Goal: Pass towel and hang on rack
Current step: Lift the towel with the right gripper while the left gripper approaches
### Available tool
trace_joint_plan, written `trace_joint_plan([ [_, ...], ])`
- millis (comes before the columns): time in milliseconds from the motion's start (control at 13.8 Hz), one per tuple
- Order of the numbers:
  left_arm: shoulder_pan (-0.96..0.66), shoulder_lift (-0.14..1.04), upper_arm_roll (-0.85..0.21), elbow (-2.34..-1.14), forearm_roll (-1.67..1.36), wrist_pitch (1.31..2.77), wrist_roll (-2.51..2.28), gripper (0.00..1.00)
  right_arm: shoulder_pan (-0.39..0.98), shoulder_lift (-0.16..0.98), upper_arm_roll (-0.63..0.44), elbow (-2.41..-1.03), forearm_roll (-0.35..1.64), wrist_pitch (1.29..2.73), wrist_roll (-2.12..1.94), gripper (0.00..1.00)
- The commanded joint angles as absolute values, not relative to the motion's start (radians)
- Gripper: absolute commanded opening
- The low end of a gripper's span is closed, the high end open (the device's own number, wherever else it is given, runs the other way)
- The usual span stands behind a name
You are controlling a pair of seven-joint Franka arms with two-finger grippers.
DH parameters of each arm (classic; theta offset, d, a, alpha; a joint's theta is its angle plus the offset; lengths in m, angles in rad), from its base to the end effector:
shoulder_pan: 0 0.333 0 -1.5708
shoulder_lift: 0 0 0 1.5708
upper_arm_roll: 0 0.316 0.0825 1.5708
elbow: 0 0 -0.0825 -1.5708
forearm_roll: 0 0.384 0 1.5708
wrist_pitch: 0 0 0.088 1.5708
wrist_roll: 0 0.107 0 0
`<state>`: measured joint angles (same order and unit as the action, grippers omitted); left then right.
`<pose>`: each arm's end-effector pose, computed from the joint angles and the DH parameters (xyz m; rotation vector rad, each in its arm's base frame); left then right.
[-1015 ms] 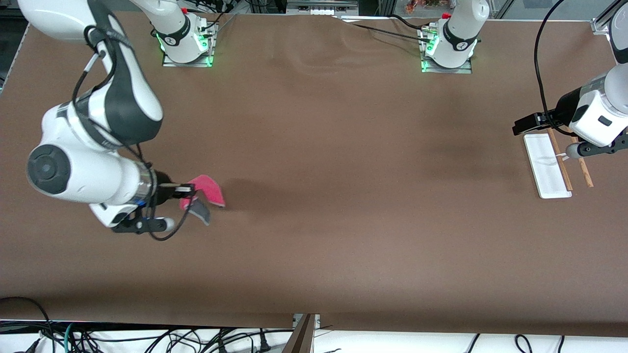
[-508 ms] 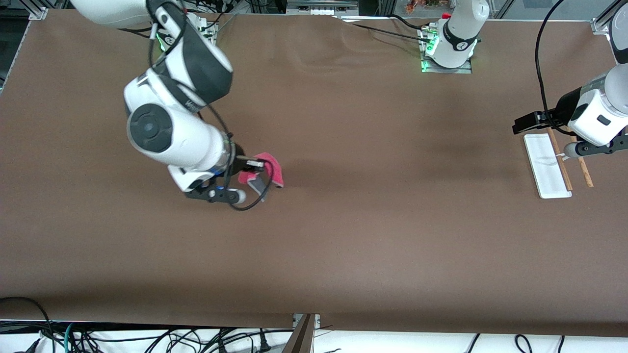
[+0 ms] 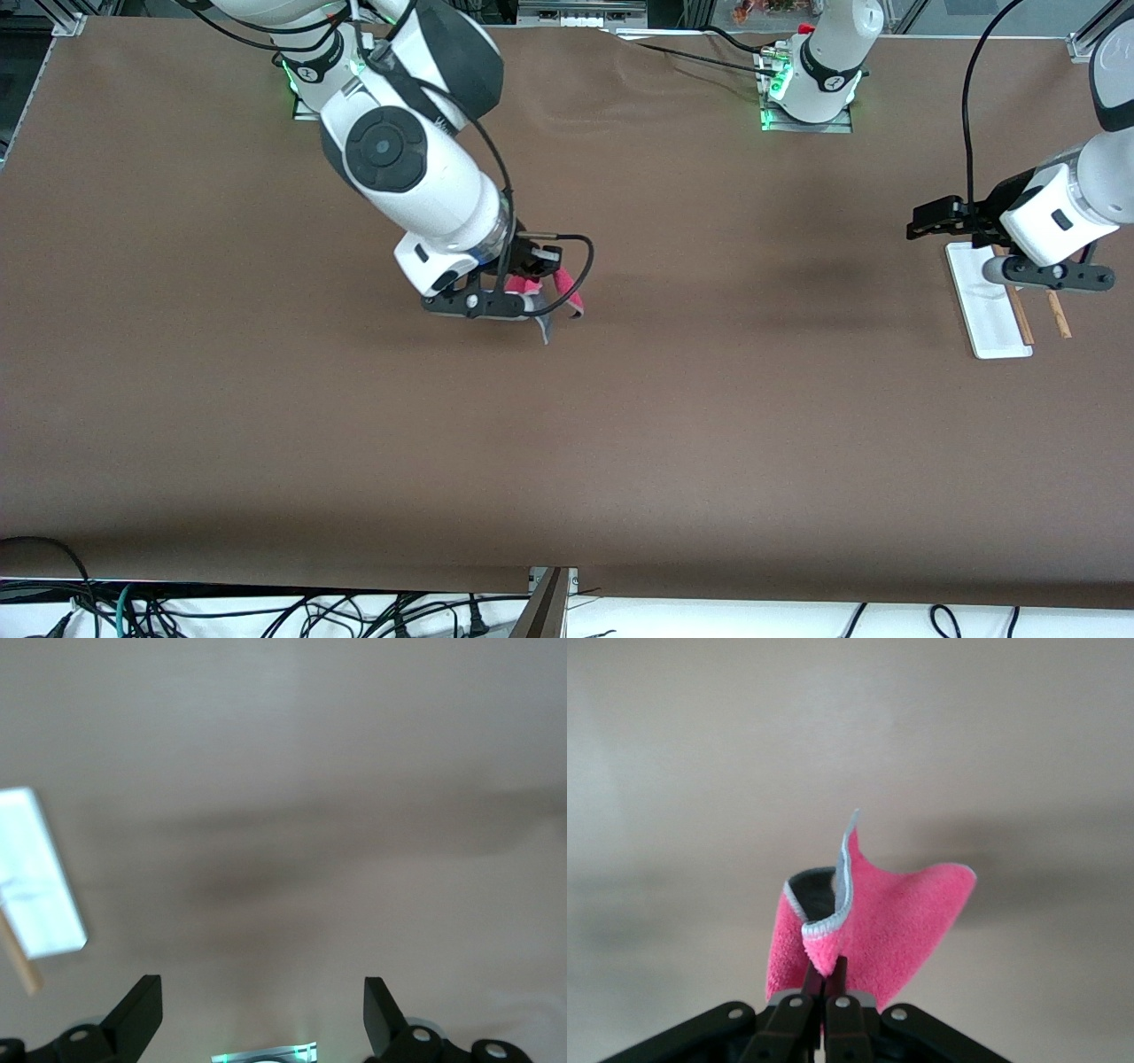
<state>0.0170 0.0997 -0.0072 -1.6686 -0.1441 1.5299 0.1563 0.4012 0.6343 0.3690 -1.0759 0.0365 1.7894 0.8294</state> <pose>0.5669 -0.0102 0.5211 2.9523 -0.1998 -0.3353 0.5820 0.4529 0.4887 -2.8729 0.2077 0.1365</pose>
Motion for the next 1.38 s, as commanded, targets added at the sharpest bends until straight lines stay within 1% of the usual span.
trace_joint_plan([
  [0,0.061,0.136,-0.009,-1.655,-0.251,1.543,0.332,1.0,0.436,0.632,0.367,-1.065,0.043,1.821,0.873,0.0],
  [145,0.106,0.156,-0.011,-1.693,-0.351,1.59,0.501,1.0,0.465,0.637,0.367,-1.066,0.046,1.856,0.897,0.0],
  [290,0.143,0.16,-0.009,-1.787,-0.472,1.659,0.665,1.0,0.485,0.644,0.368,-1.066,0.046,1.914,0.94,0.0],
  [508,0.146,0.164,-0.015,-1.903,-0.569,1.749,0.909,1.0,0.509,0.652,0.368,-1.068,0.051,1.982,1.0,0.0],
  [725,0.13,0.219,-0.024,-1.91,-0.652,1.785,1.038,1.0,0.509,0.653,0.379,-1.068,0.052,1.988,1.011,0.0],
  [1088,0.126,0.345,-0.17,-1.902,-0.79,2.0,1.267,1.0,0.534,0.663,0.38,-1.068,0.051,1.99,1.008,0.0],
  [1305,0.12,0.38,-0.253,-1.888,-0.818,2.089,1.269,1.0,0.538,0.666,0.38,-1.068,0.051,1.99,1.0,0.0],
])
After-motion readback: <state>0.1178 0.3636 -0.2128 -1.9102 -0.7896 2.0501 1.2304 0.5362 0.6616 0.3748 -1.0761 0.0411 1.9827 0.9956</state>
